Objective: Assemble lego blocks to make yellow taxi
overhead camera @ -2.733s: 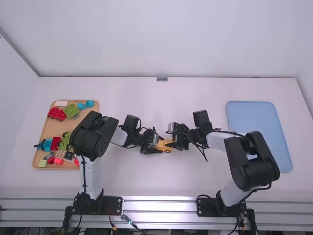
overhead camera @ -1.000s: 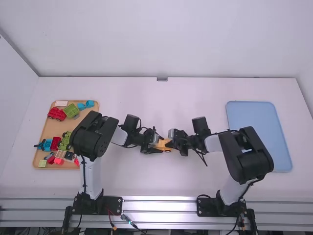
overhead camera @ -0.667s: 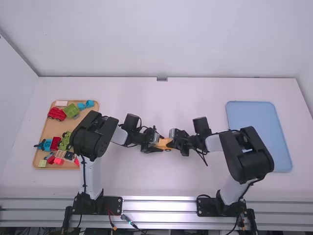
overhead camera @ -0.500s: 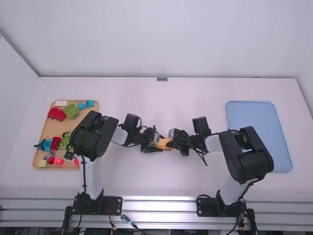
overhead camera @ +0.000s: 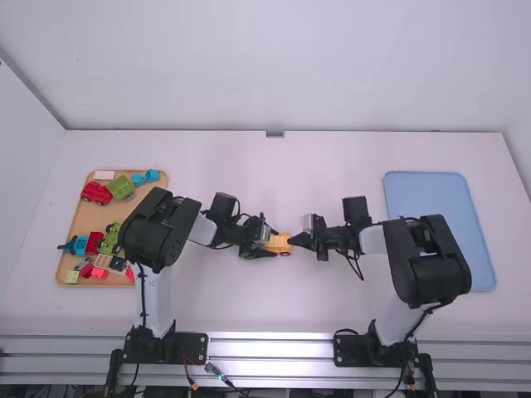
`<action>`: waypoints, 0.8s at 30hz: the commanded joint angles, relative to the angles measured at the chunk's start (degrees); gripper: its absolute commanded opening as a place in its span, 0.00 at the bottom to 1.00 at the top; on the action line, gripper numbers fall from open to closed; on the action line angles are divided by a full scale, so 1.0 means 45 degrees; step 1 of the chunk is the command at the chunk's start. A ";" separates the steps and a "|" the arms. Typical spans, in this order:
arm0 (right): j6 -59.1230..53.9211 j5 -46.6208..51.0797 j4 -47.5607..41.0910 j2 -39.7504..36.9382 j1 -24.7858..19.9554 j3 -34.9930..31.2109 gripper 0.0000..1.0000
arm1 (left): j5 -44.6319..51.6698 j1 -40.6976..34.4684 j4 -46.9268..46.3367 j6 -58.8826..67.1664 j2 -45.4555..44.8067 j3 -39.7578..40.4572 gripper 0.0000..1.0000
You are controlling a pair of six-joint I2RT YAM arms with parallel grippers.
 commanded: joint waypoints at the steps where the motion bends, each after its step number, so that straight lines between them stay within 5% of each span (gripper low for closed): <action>1: -0.0053 0.0743 -0.0151 0.0107 0.0529 0.0393 0.00 | -0.0219 -0.0058 -0.0112 0.0185 0.0087 -0.0039 0.30; 6: 0.1005 0.2492 -0.0034 0.0112 0.1098 0.0515 0.00 | -0.0204 -0.0058 -0.0151 0.0194 0.0087 -0.0039 0.30; 24: 0.0952 0.3740 -0.0034 0.0112 0.1418 0.0491 0.00 | -0.0209 -0.0058 -0.0160 0.0185 0.0087 -0.0029 0.29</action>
